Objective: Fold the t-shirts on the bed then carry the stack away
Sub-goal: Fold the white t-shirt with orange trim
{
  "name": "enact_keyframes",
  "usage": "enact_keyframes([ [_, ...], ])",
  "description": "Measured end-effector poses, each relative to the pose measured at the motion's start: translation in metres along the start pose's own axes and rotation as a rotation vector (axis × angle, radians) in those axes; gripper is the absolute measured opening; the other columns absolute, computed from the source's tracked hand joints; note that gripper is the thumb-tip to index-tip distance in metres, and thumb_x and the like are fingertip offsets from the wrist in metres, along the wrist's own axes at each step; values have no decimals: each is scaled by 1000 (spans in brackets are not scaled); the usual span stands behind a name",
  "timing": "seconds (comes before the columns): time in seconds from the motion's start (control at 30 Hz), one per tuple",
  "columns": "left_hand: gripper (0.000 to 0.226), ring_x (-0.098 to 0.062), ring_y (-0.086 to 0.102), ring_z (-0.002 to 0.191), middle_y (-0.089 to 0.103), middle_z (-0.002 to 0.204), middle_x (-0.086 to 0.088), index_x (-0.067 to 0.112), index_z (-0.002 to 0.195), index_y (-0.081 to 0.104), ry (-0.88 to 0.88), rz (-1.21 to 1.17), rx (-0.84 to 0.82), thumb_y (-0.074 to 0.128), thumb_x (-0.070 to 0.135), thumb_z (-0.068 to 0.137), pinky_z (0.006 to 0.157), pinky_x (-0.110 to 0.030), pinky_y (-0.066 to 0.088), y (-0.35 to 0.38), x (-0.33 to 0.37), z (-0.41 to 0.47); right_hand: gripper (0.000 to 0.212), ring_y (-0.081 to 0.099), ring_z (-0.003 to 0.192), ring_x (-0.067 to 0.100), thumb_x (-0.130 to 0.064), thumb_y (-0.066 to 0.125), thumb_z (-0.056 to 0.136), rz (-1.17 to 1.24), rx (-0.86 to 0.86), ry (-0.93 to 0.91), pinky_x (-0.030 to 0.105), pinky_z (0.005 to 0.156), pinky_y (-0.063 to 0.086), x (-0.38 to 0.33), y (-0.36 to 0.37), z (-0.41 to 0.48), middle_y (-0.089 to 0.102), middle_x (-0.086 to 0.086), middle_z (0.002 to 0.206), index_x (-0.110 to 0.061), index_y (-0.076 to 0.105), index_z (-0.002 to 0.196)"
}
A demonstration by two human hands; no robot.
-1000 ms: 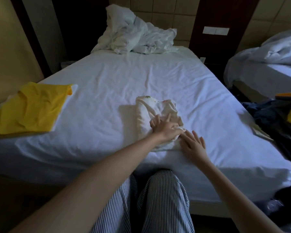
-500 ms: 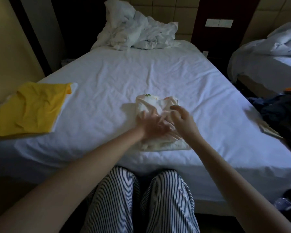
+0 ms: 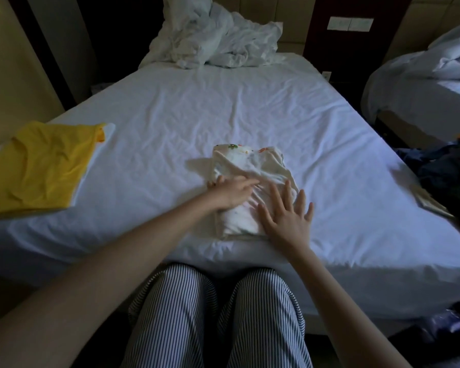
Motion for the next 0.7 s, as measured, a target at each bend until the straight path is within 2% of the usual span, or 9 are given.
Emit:
enact_keyframes([
  [0.07,34,-26,47,124,56,130,-6,20,123,59,-63,-6,183,36,23,98,105,-39,25,-22,-2,12,84,-13,144,26,-72,2,71,-17,39,-24,46,112,-13,-2,0,-3,-12,-4,158,-38,6,149],
  [0.1,30,-27,49,119,59,124,-5,20,116,61,-81,56,283,39,23,96,101,-39,27,-34,-1,20,86,-14,144,24,-71,1,70,-13,56,-38,44,111,-15,-2,0,-4,-12,-3,158,-38,7,149],
  [0.17,29,-27,48,119,58,125,-3,20,119,58,-27,95,378,45,24,94,98,-37,30,-49,11,42,84,-13,144,22,-70,6,72,23,101,-63,40,110,-18,-2,-1,-5,-11,-2,157,-36,13,148],
  [0.3,44,-26,46,125,50,137,-5,15,136,44,-31,-79,198,47,35,96,102,-34,34,-57,29,89,65,9,142,24,-57,31,84,78,290,-142,41,111,-6,-1,-4,-8,19,6,155,-33,28,145],
  [0.37,42,-28,51,119,57,125,-7,15,126,52,-99,-14,106,49,40,93,95,-34,38,-50,24,108,58,14,140,25,-53,35,87,57,332,-186,42,111,-4,0,-4,-8,29,8,152,-33,31,141],
  [0.4,33,-28,57,110,61,112,-7,15,111,60,-111,-10,89,53,39,90,88,-33,41,-47,21,114,57,15,140,26,-52,36,87,44,348,-207,43,111,-4,0,-4,-8,30,7,152,-33,33,141],
  [0.47,22,-25,60,94,61,90,-3,16,87,60,-75,-84,102,58,37,88,79,-32,43,-44,15,123,55,16,140,27,-52,35,88,37,365,-233,46,112,-2,1,-3,-8,31,4,151,-34,33,140],
  [0.6,15,-18,50,81,52,81,1,14,90,52,86,-294,145,54,28,94,68,-27,40,-47,20,128,59,15,140,34,-57,34,86,39,347,-195,51,110,-1,2,1,-7,31,4,151,-35,32,141],
  [0.7,18,-18,46,76,51,84,-4,18,88,44,172,-297,233,51,33,95,70,-31,38,-54,27,131,67,17,138,46,-66,34,80,97,284,-84,59,108,5,3,4,-7,26,9,154,-38,36,141],
])
Point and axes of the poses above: each hand's wrist, its own z-axis towards the middle knuckle, its own y-axis out of the palm, x = y × z, the point moved 4 cm from there along z, towards the middle knuckle
